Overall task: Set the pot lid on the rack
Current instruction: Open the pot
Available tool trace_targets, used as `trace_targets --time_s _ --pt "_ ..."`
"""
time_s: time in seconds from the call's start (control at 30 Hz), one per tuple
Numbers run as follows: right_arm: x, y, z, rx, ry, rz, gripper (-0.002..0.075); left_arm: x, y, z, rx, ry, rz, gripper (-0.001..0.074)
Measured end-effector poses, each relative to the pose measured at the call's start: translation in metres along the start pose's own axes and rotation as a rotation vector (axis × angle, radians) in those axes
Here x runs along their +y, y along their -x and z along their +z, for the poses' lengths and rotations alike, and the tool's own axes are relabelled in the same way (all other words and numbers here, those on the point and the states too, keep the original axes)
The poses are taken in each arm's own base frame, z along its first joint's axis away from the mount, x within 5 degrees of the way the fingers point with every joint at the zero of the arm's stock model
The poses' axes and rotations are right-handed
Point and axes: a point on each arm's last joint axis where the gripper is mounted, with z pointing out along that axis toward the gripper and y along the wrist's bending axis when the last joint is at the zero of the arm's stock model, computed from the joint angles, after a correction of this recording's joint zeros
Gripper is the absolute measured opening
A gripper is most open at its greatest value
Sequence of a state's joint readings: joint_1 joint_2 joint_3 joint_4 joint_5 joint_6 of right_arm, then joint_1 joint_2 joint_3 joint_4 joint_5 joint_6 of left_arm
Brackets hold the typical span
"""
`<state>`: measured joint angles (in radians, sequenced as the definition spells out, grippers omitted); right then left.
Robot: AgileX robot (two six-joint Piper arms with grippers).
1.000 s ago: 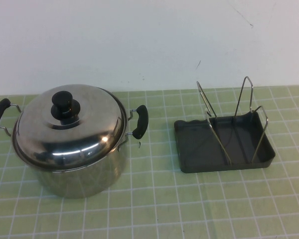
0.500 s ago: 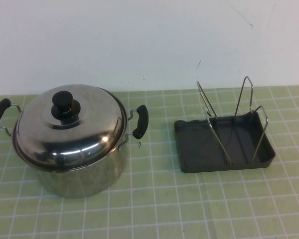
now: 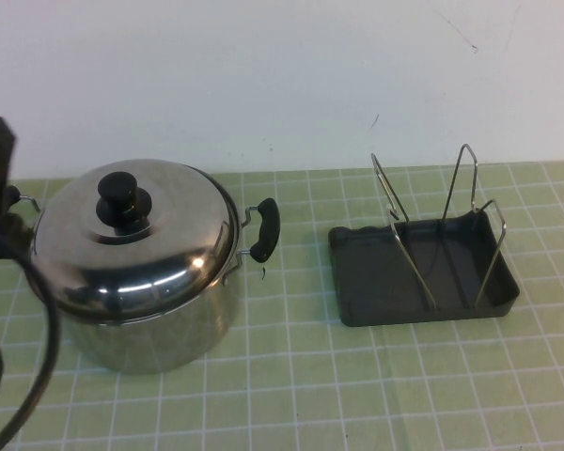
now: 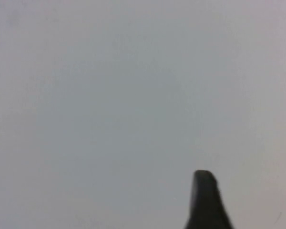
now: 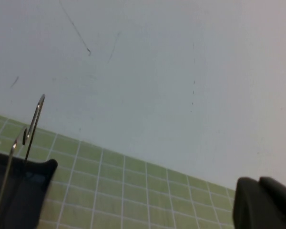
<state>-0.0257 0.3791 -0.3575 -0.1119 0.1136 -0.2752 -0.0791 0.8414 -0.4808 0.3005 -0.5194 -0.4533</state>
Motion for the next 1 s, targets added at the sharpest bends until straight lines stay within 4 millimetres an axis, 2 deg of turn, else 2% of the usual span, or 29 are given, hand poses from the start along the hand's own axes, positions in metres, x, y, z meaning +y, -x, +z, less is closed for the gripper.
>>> trace_targets --time_s 0.1,0.17,0.3,0.53,0.63,0.7,0.8,0.87,1.0 --pt "0.000 0.001 0.001 -0.015 -0.004 -0.001 -0.0001 -0.001 -0.018 0.025 0.065 -0.072 0.002 0.0547" --pt "-0.001 0.002 0.001 -0.028 -0.007 -0.001 -0.0001 0.000 -0.032 0.040 0.131 -0.105 0.015 0.0620" --pt "0.000 0.002 0.001 -0.025 -0.007 -0.001 -0.0001 0.006 -0.061 0.069 0.237 -0.125 0.015 0.0649" --pt "0.000 0.001 0.001 -0.018 -0.004 0.004 -0.0001 0.017 -0.090 0.104 0.328 -0.126 0.087 0.0648" --pt "0.000 0.001 0.001 -0.018 -0.003 0.006 -0.0001 0.021 -0.102 0.110 0.370 -0.117 0.096 0.0625" --pt "0.000 0.001 0.001 -0.018 -0.003 0.006 -0.0001 0.023 -0.111 0.111 0.397 -0.109 0.092 0.0574" --pt "0.000 0.002 0.001 -0.020 -0.004 0.006 -0.0001 0.023 -0.115 0.113 0.403 -0.113 0.089 0.0433" --pt "0.000 0.002 0.001 -0.022 -0.005 0.006 -0.0001 0.023 -0.114 0.113 0.395 -0.121 0.092 0.0310" --pt "0.000 0.002 0.001 -0.022 -0.004 0.025 -0.0001 0.022 -0.114 0.114 0.384 -0.128 0.091 0.0319"
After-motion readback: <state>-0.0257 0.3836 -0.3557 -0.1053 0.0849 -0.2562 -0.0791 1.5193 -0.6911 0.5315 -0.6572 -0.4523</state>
